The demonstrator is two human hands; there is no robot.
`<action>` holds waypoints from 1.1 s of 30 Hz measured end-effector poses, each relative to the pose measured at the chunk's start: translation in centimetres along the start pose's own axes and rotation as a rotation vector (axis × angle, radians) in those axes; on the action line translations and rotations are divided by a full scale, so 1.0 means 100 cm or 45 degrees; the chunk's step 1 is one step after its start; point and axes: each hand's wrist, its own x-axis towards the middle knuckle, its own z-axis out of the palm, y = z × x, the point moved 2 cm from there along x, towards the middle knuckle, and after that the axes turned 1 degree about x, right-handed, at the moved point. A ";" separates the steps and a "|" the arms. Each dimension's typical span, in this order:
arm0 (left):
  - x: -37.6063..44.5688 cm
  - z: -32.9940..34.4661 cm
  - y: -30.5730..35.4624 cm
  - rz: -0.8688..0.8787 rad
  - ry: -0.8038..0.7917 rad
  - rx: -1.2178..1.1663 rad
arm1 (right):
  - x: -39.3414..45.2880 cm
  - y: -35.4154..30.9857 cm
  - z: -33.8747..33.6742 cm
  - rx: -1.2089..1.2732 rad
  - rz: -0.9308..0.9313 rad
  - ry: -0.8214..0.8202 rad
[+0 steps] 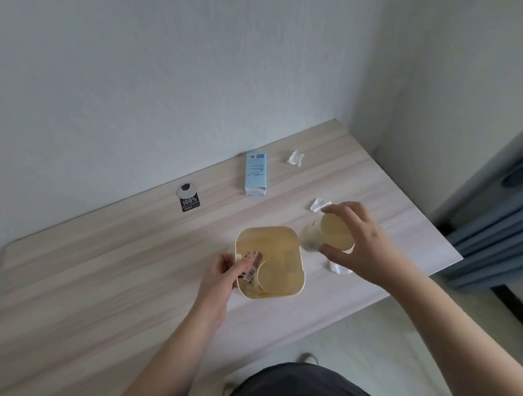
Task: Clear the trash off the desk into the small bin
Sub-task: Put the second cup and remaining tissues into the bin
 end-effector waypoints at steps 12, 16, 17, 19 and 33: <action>-0.005 0.012 -0.004 0.012 0.015 0.053 | -0.004 -0.040 0.060 -0.386 -0.157 -0.339; -0.005 0.007 -0.003 0.020 0.013 0.033 | 0.004 -0.044 0.085 -0.559 -0.077 -0.394; -0.005 0.005 -0.003 0.019 0.010 0.029 | 0.008 -0.046 0.090 -0.591 -0.062 -0.401; -0.002 0.000 -0.004 0.006 0.005 0.020 | 0.013 -0.051 0.100 -0.647 -0.048 -0.421; 0.014 -0.050 0.002 0.016 0.003 -0.086 | 0.032 -0.096 0.134 -0.590 -0.024 -0.458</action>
